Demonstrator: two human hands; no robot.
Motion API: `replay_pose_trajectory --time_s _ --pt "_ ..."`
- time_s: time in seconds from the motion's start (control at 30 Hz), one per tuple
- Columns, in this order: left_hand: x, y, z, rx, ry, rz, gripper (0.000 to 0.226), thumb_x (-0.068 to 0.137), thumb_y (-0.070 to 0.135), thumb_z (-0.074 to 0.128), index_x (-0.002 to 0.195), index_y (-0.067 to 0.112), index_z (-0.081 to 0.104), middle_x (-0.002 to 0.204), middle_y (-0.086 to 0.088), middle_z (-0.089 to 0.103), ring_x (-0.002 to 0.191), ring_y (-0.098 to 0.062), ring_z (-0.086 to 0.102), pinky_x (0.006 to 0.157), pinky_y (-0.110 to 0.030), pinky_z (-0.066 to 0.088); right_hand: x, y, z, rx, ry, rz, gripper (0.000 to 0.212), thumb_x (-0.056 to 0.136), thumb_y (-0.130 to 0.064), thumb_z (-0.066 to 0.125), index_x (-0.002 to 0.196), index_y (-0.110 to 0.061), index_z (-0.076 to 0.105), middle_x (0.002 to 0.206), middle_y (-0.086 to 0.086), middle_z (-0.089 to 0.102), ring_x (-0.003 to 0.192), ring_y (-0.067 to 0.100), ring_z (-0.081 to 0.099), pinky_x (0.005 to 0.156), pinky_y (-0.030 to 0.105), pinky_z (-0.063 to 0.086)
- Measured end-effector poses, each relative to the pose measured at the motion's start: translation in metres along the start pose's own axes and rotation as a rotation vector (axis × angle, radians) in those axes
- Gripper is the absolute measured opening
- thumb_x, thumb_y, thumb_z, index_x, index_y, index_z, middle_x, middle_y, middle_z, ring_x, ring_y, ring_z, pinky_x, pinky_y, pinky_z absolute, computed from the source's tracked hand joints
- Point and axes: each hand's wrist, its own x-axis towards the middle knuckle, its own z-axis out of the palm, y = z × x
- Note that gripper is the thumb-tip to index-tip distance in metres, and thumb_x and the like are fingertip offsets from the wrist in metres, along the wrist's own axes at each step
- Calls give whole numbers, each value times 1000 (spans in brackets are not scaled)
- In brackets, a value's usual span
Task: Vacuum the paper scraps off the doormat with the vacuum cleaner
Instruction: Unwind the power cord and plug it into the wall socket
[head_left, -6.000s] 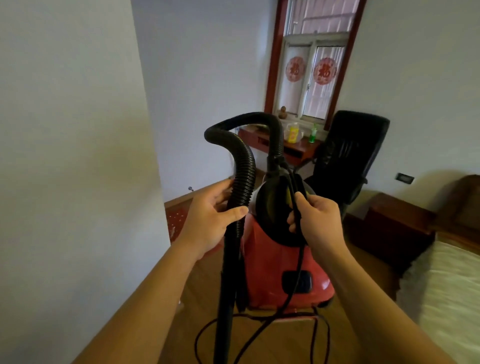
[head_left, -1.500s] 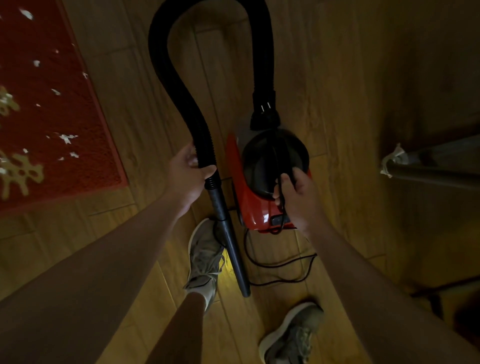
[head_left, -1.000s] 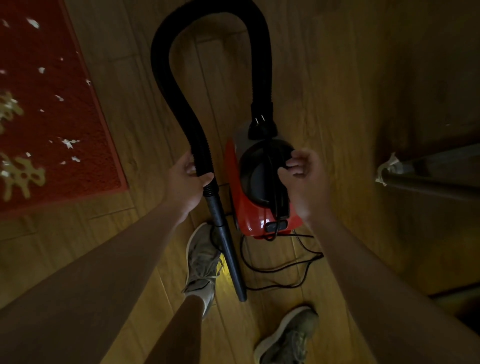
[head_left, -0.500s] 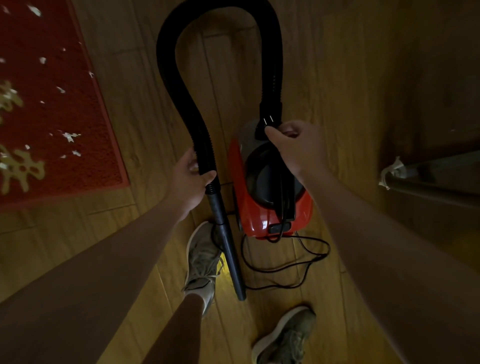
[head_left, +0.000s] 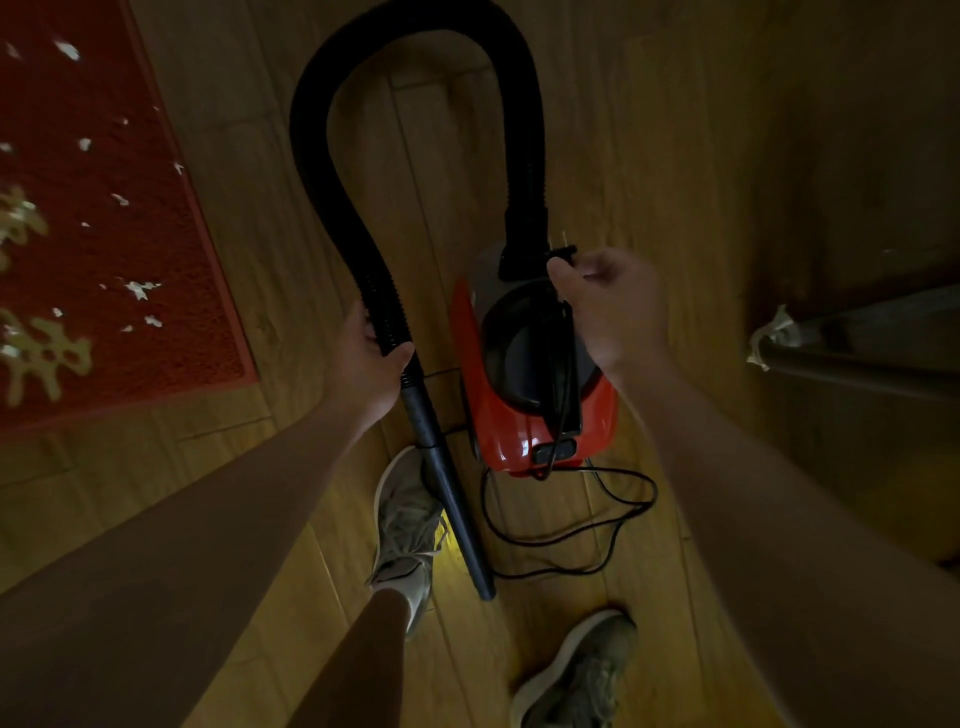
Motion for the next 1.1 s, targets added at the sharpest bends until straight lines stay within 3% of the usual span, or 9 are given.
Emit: replay_pose_trajectory --time_s 0.1,0.2,0.33,0.5,0.6,0.73,0.9,1.0,1.1 --pt "-10 4 -4 92 -16 43 68 93 7 70 149 28 39 127 6 61 116 -10 62 95 -28 54 -21 -8 -13 115 -20 7 15 94 -18 68 87 -6 63 67 4 64 58 15 62 57 30 50" --pt "-22 4 -9 113 -31 17 93 91 17 76 161 31 17 161 6 37 145 -13 40 118 -40 40 -45 -15 -27 170 -26 9 24 96 -15 66 99 8 62 68 8 63 53 15 59 51 27 48" --pt "-53 9 -3 177 59 -46 98 92 23 75 163 26 7 171 -1 8 156 -18 15 124 -35 21 -75 -25 -45 221 -51 -16 23 95 -15 66 99 7 63 69 9 64 55 16 60 52 29 49" --pt "-87 4 1 152 31 1 87 89 27 78 159 28 27 167 -1 24 152 -20 29 121 -46 34 -105 -39 -62 255 -88 -66 16 95 -18 66 97 -2 66 70 0 66 56 11 62 52 19 52" --pt "-119 14 13 8 -108 -35 73 92 11 74 154 22 38 154 10 37 143 -10 36 115 -37 39 -118 -43 -68 273 -75 -84 19 95 -18 66 100 0 65 70 2 66 56 11 62 50 19 49" --pt "-164 16 30 46 -357 78 55 91 -1 69 137 26 57 134 20 56 127 4 51 114 -36 41 -133 -42 -73 291 -37 -103 16 95 -18 67 96 -2 65 68 0 65 56 13 63 55 26 54" --pt "-197 -2 54 100 -514 113 44 90 9 74 125 34 66 140 7 61 133 -10 53 111 -32 40 -151 -39 -79 322 -4 -133 14 95 -18 67 95 -5 64 65 -2 65 56 14 63 56 32 56" --pt "-207 -6 65 100 -496 132 23 94 12 70 105 32 72 114 11 72 112 5 65 102 -28 50 -162 -34 -85 334 5 -155 12 95 -17 67 94 -5 64 63 -3 64 55 11 62 52 30 54" --pt "-220 -1 71 73 -445 134 16 97 9 65 110 12 75 105 6 73 92 16 65 88 -11 51 -174 -34 -100 335 18 -179 12 94 -17 67 95 -5 64 65 -7 65 54 6 61 53 25 53"
